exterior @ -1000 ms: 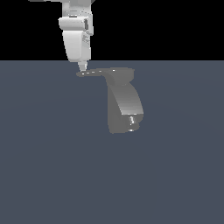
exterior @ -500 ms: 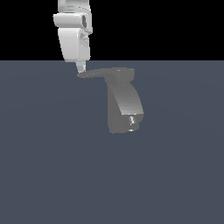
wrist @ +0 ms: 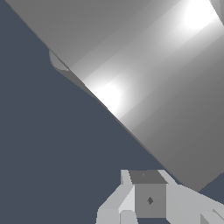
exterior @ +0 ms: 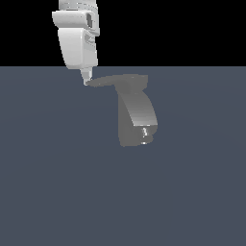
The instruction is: Turn on the faucet by rotating a designated handle.
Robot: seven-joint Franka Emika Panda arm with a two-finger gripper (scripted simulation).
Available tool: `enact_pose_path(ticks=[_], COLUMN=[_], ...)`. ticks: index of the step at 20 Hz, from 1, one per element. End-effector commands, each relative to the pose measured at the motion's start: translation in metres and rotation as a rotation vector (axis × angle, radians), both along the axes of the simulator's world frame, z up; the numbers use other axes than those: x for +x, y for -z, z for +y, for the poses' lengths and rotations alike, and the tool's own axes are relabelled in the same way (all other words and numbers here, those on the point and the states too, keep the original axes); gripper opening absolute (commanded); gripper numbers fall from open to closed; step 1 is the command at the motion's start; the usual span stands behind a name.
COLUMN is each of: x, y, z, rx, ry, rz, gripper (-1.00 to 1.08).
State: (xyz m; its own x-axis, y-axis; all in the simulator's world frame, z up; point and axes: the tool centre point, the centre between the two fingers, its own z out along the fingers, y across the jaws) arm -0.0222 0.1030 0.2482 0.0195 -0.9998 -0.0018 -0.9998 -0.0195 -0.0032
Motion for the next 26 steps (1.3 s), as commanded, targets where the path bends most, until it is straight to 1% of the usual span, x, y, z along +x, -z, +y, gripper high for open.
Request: enact_pose_path(ticks=[1, 26], x=[-0.005, -0.068], y=[0.0, 0.0], z=[-0.006, -0.061], rx=[-0.001, -0.001], ry=[0.003, 0.002], rz=[0.001, 0.002], gripper=[-1.0, -1.0])
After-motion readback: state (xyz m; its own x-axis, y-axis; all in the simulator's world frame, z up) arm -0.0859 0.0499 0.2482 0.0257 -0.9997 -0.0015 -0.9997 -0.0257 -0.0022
